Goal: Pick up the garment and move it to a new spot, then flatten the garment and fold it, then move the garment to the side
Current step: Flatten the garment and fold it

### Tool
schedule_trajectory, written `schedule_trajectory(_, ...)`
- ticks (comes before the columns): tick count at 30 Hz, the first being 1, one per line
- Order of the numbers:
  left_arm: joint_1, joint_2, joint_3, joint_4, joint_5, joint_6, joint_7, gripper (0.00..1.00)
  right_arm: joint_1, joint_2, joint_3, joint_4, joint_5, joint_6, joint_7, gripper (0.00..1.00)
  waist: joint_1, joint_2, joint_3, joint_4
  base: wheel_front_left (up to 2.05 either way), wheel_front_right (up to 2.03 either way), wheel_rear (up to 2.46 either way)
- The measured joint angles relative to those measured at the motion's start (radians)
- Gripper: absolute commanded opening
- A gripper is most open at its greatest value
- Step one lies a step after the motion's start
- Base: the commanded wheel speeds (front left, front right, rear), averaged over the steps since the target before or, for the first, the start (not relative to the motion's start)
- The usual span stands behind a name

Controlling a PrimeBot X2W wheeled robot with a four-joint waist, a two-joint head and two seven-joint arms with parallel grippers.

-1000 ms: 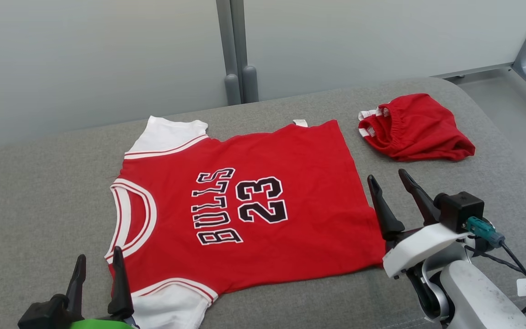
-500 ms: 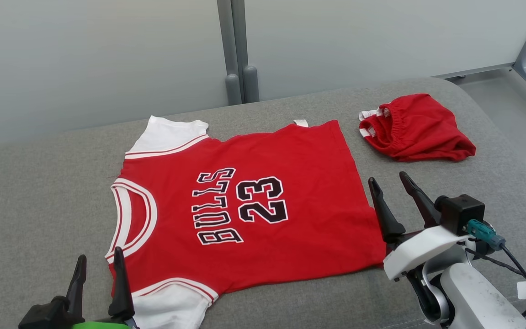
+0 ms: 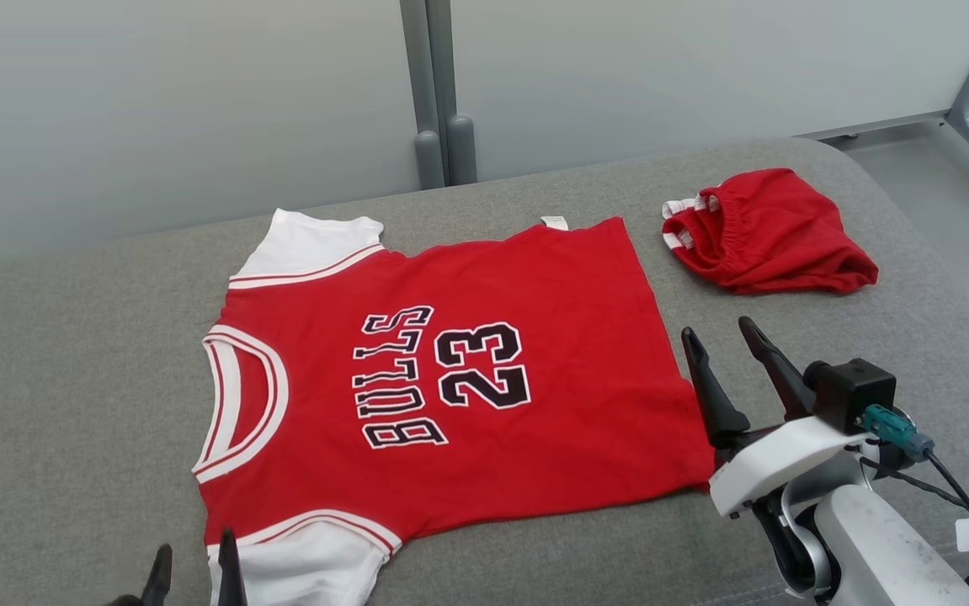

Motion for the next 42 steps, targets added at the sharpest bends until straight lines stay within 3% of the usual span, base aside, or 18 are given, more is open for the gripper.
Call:
schedule_trajectory(7,0.05,0.009,-0.007,0.102,-0.015,-0.002,0.052,1.0,0.0,-0.002,-0.005,0.002,-0.002,0.004,0.0,1.0,0.0,0.0,0.012,-0.002,0.0,0.0,0.0)
schedule_trajectory(11,0.048,0.03,-0.022,0.149,-0.021,-0.026,0.068,1.0,0.0,-0.007,-0.01,0.002,-0.009,0.005,0.0,1.0,0.0,0.0,0.025,-0.003,0.0,0.0,0.0)
schedule_trajectory(27,-0.035,0.037,-0.039,0.28,-0.017,-0.08,0.04,0.98,-0.002,-0.028,-0.018,0.009,-0.026,0.021,0.0,1.0,0.0,0.0,0.058,-0.029,0.0,0.0,0.0)
schedule_trajectory(30,-0.039,0.037,-0.041,0.299,-0.017,-0.087,0.031,0.5,-0.002,-0.028,-0.021,0.01,-0.026,0.021,0.0,1.0,0.0,0.0,0.06,-0.03,0.0,0.0,0.0)
schedule_trajectory(31,-0.04,0.037,-0.043,0.301,-0.017,-0.09,0.023,0.45,-0.002,-0.028,-0.021,0.01,-0.026,0.021,0.0,1.0,0.0,0.0,0.061,-0.03,0.0,0.0,0.0)
schedule_trajectory(33,-0.044,0.037,-0.047,0.303,-0.017,-0.097,0.014,0.1,-0.002,-0.028,-0.023,0.011,-0.026,0.021,0.0,1.0,0.0,0.0,0.062,-0.029,0.0,0.0,0.0)
schedule_trajectory(34,-0.048,0.037,-0.049,0.304,-0.015,-0.098,0.014,0.0,-0.002,-0.028,-0.023,0.013,-0.026,0.021,0.0,1.0,0.0,0.0,0.062,-0.028,0.0,0.0,0.0)
schedule_trajectory(42,-0.063,0.037,-0.059,0.297,-0.006,-0.119,-0.011,0.0,0.014,-0.031,-0.03,0.07,-0.006,0.022,0.003,1.0,0.0,0.0,0.066,-0.015,0.0,0.0,0.0)
